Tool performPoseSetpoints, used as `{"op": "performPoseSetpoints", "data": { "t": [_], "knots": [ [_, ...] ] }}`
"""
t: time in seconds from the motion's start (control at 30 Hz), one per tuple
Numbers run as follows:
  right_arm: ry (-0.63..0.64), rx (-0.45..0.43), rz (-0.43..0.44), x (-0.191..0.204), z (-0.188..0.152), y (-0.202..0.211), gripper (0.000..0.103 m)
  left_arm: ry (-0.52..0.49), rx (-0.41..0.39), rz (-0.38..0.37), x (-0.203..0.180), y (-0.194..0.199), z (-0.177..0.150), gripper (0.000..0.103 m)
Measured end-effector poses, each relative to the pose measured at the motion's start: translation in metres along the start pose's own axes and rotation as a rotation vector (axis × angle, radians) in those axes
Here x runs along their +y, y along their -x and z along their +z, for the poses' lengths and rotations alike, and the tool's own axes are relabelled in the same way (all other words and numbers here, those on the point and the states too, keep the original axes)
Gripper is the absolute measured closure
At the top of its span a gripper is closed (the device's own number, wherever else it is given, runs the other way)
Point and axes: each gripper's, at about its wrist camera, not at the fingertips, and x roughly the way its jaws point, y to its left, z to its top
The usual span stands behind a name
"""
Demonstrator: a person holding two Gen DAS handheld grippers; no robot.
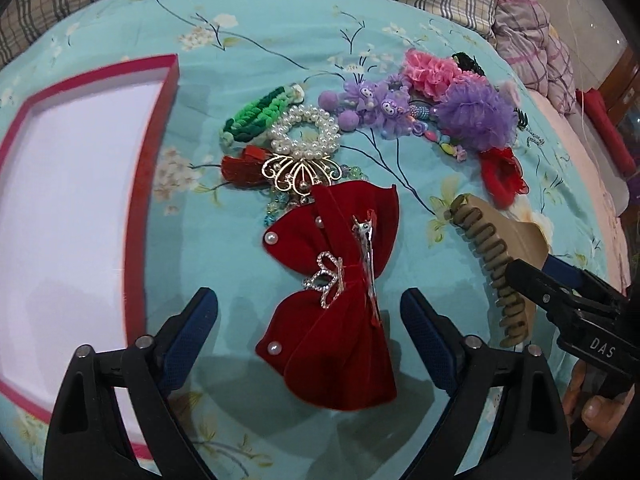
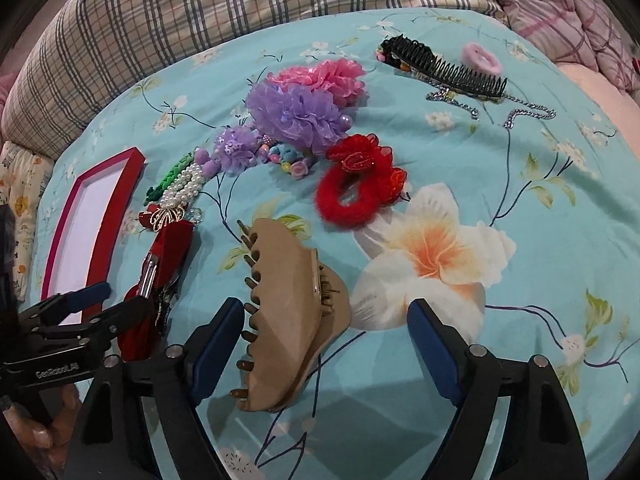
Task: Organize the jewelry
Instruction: 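Grasp the red velvet bow with the left tool while the right tool grasps the beige claw clip, then carry the red bow and beige claw clip into the white box and release both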
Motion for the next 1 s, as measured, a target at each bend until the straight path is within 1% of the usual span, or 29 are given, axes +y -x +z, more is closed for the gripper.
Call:
{"op": "performPoseSetpoints", "data": {
  "t": [0.03, 0.07, 0.1, 0.13, 0.17, 0.2, 0.27, 0.3, 0.37, 0.4, 0.47, 0.7, 0.83, 1.0],
  "knots": [
    [-0.001, 0.001, 0.005, 0.0, 0.0, -0.001, 0.019, 0.003, 0.01, -0.012, 0.001, -0.003, 0.0, 0.022],
    [0.002, -0.001, 0.006, 0.0, 0.0, -0.001, 0.02, 0.004, 0.024, -0.029, 0.002, -0.007, -0.001, 0.034],
    [0.006, 0.001, 0.008, 0.001, 0.0, -0.002, 0.023, 0.005, 0.033, -0.049, 0.003, -0.008, -0.002, 0.051],
    [0.009, 0.003, 0.019, 0.001, 0.0, -0.004, 0.031, 0.006, 0.038, -0.069, 0.004, -0.01, -0.003, 0.056],
    [0.01, 0.009, 0.026, 0.002, 0.0, -0.005, 0.036, 0.003, 0.034, -0.075, 0.004, -0.009, -0.004, 0.06],
    [0.009, 0.017, 0.034, 0.002, 0.0, -0.006, 0.047, -0.007, 0.022, -0.076, 0.002, -0.006, -0.006, 0.068],
    [0.013, 0.016, 0.037, 0.004, -0.001, -0.006, 0.049, -0.024, 0.008, -0.083, -0.001, -0.001, -0.009, 0.077],
    [0.013, 0.014, 0.041, 0.004, -0.002, -0.004, 0.049, -0.03, 0.002, -0.088, -0.002, 0.002, -0.011, 0.079],
    [0.003, 0.009, 0.063, 0.003, -0.003, -0.001, 0.05, -0.035, -0.01, -0.094, -0.002, 0.009, -0.014, 0.08],
    [0.001, 0.001, 0.069, 0.003, -0.004, 0.001, 0.058, -0.035, -0.017, -0.097, -0.002, 0.012, -0.015, 0.08],
    [0.002, -0.016, 0.073, 0.004, -0.004, 0.009, 0.058, -0.034, -0.034, -0.1, -0.002, 0.021, -0.018, 0.08],
    [0.019, -0.025, 0.087, 0.013, -0.007, 0.022, 0.058, -0.023, -0.08, -0.095, 0.002, 0.044, -0.022, 0.08],
    [0.044, -0.032, 0.103, 0.028, -0.007, 0.028, 0.058, -0.005, -0.111, -0.075, 0.012, 0.06, -0.025, 0.08],
    [0.071, -0.03, 0.14, 0.05, -0.006, 0.032, 0.058, 0.03, -0.15, -0.049, 0.034, 0.081, -0.03, 0.08]
  ]
}}
